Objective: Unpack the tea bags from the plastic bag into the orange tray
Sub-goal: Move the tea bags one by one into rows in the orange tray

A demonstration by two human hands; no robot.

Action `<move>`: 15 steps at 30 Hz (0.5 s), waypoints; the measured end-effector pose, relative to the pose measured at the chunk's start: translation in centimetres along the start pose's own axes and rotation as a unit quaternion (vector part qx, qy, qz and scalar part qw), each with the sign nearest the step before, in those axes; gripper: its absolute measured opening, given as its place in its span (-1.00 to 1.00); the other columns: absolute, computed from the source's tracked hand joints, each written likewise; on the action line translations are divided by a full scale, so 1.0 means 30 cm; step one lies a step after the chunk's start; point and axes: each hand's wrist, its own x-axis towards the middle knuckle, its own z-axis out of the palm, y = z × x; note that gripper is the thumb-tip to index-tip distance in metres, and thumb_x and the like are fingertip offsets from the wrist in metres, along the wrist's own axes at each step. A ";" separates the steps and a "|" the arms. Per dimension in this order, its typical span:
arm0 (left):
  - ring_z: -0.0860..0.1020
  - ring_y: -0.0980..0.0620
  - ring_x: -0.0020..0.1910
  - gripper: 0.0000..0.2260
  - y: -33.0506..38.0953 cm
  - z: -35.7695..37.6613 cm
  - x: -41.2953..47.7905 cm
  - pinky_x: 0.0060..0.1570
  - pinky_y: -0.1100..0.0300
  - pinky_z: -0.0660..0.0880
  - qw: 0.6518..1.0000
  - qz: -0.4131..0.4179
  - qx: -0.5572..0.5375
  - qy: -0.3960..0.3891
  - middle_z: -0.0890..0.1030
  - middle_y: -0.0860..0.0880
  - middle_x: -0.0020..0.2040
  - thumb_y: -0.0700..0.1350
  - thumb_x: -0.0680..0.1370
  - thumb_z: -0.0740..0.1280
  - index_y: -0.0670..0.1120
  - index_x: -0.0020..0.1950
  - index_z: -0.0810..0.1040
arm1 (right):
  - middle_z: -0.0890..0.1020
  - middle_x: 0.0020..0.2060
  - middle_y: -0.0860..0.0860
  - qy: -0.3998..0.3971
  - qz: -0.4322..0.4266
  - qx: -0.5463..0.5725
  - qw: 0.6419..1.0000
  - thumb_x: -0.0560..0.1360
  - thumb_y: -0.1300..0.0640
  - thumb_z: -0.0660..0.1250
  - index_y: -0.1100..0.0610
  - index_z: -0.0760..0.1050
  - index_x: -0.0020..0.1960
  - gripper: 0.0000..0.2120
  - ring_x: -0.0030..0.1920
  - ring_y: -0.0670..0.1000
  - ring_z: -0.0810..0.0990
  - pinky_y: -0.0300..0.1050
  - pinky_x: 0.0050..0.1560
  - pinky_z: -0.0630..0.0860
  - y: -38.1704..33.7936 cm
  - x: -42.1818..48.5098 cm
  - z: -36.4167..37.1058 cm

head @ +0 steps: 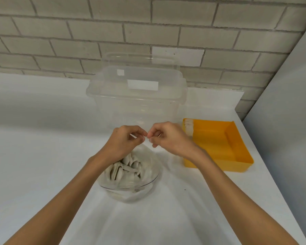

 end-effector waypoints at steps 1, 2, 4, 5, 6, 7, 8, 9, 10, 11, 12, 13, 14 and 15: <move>0.55 0.36 -0.26 -0.86 -0.018 -0.011 -0.009 -0.24 0.56 0.39 1.000 -0.002 0.004 -0.003 0.66 0.12 -0.16 -0.19 0.53 0.36 0.02 -0.03 0.65 | 0.67 -0.26 0.02 -0.015 -0.003 -0.007 1.000 0.47 0.24 0.36 0.05 0.58 -0.14 -0.89 -0.33 -0.14 0.63 -0.33 -0.22 0.52 -0.011 0.001 0.032; 0.56 0.36 -0.26 -0.85 -0.035 -0.020 -0.018 -0.23 0.55 0.39 1.000 -0.002 0.008 -0.007 0.66 0.13 -0.17 -0.22 0.53 0.35 0.01 -0.04 0.65 | 0.67 -0.25 0.02 -0.027 -0.007 -0.019 0.999 0.47 0.26 0.36 0.05 0.59 -0.13 -0.88 -0.33 -0.14 0.62 -0.31 -0.20 0.53 -0.018 0.002 0.064; 0.57 0.34 -0.26 -0.84 -0.069 -0.034 -0.034 -0.23 0.55 0.38 1.000 -0.004 0.015 -0.012 0.66 0.14 -0.21 -0.26 0.51 0.35 -0.02 -0.07 0.66 | 0.65 -0.22 0.02 -0.046 -0.009 -0.049 0.998 0.45 0.28 0.34 0.08 0.60 -0.09 -0.86 -0.29 -0.13 0.58 -0.26 -0.17 0.53 -0.024 0.002 0.124; 0.57 0.35 -0.27 -0.84 -0.085 -0.040 -0.040 -0.23 0.56 0.37 1.000 -0.007 0.017 -0.015 0.66 0.14 -0.21 -0.26 0.51 0.35 -0.03 -0.08 0.67 | 0.64 -0.22 0.01 -0.051 -0.002 -0.056 0.997 0.44 0.28 0.34 0.09 0.60 -0.08 -0.86 -0.27 -0.12 0.57 -0.23 -0.18 0.53 -0.026 0.000 0.152; 0.57 0.35 -0.27 -0.84 -0.100 -0.044 -0.045 -0.23 0.57 0.36 1.000 -0.013 0.018 -0.017 0.67 0.13 -0.21 -0.27 0.50 0.35 -0.04 -0.08 0.67 | 0.62 -0.23 -0.01 -0.052 0.012 -0.054 0.997 0.44 0.26 0.35 0.10 0.60 -0.08 -0.88 -0.26 -0.09 0.57 -0.20 -0.18 0.53 -0.028 -0.001 0.179; 0.56 0.35 -0.28 -0.83 -0.115 -0.046 -0.050 -0.24 0.57 0.36 0.999 -0.018 0.019 -0.019 0.67 0.11 -0.21 -0.28 0.50 0.34 -0.05 -0.07 0.67 | 0.59 -0.25 -0.03 -0.047 0.029 -0.052 0.997 0.44 0.22 0.37 0.11 0.60 -0.08 -0.92 -0.23 -0.06 0.56 -0.16 -0.18 0.53 -0.032 -0.002 0.204; 0.57 0.34 -0.28 -0.82 -0.127 -0.048 -0.055 -0.25 0.57 0.36 0.999 -0.022 0.020 -0.020 0.67 0.09 -0.20 -0.29 0.50 0.33 -0.06 -0.07 0.67 | 0.55 -0.27 -0.06 -0.034 0.048 -0.053 0.997 0.44 0.16 0.39 0.12 0.59 -0.08 -0.93 -0.20 -0.03 0.54 -0.12 -0.19 0.51 -0.037 -0.002 0.227; 0.57 0.33 -0.29 -0.81 -0.139 -0.050 -0.059 -0.27 0.56 0.38 0.999 -0.025 0.018 -0.020 0.68 0.05 -0.20 -0.30 0.49 0.32 -0.07 -0.07 0.66 | 0.51 -0.28 -0.09 -0.018 0.068 -0.058 0.996 0.45 0.09 0.40 0.12 0.59 -0.08 -0.89 -0.19 -0.01 0.52 -0.11 -0.22 0.47 -0.046 -0.004 0.248; 0.58 0.30 -0.29 -0.81 -0.148 -0.053 -0.062 -0.29 0.54 0.39 0.999 -0.027 0.013 -0.021 0.68 0.02 -0.20 -0.32 0.49 0.31 -0.08 -0.07 0.66 | 0.48 -0.27 -0.09 -0.005 0.087 -0.071 0.994 0.44 0.01 0.40 0.12 0.58 -0.08 -0.82 -0.18 -0.01 0.50 -0.12 -0.25 0.40 -0.053 -0.004 0.266; 0.59 0.26 -0.30 -0.80 -0.155 -0.055 -0.066 -0.31 0.53 0.41 0.999 -0.028 0.007 -0.022 0.68 -0.02 -0.20 -0.34 0.48 0.30 -0.10 -0.06 0.66 | 0.49 -0.24 -0.08 0.006 0.095 -0.093 0.991 0.44 -0.04 0.40 0.11 0.57 -0.06 -0.78 -0.17 0.00 0.50 -0.12 -0.26 0.35 -0.062 -0.004 0.279; 0.60 0.22 -0.30 -0.79 -0.161 -0.058 -0.069 -0.31 0.51 0.42 0.999 -0.027 0.002 -0.022 0.68 -0.04 -0.21 -0.35 0.48 0.30 -0.11 -0.06 0.66 | 0.50 -0.20 -0.05 0.013 0.093 -0.115 0.989 0.45 -0.06 0.38 0.10 0.57 -0.05 -0.77 -0.14 0.02 0.51 -0.13 -0.26 0.33 -0.068 -0.004 0.289; 0.60 0.19 -0.30 -0.79 -0.167 -0.061 -0.071 -0.30 0.49 0.44 0.999 -0.024 0.001 -0.023 0.68 -0.05 -0.21 -0.36 0.48 0.29 -0.11 -0.06 0.66 | 0.52 -0.15 -0.03 0.018 0.088 -0.127 0.988 0.46 -0.03 0.36 0.08 0.57 -0.04 -0.81 -0.11 0.03 0.52 -0.13 -0.25 0.33 -0.072 -0.003 0.296; 0.60 0.17 -0.28 -0.79 -0.173 -0.064 -0.070 -0.28 0.47 0.46 0.999 -0.022 0.002 -0.023 0.68 -0.03 -0.19 -0.35 0.48 0.30 -0.10 -0.06 0.66 | 0.54 -0.13 -0.02 0.022 0.086 -0.125 0.988 0.47 0.01 0.35 0.07 0.58 -0.04 -0.86 -0.08 0.04 0.54 -0.14 -0.23 0.34 -0.072 -0.001 0.300; 0.60 0.17 -0.26 -0.79 -0.181 -0.069 -0.069 -0.24 0.46 0.47 0.999 -0.021 0.003 -0.025 0.68 -0.01 -0.18 -0.34 0.48 0.31 -0.08 -0.06 0.66 | 0.55 -0.13 -0.03 0.025 0.088 -0.112 0.989 0.47 0.06 0.35 0.05 0.59 -0.07 -0.90 -0.07 0.03 0.55 -0.15 -0.22 0.36 -0.073 0.000 0.300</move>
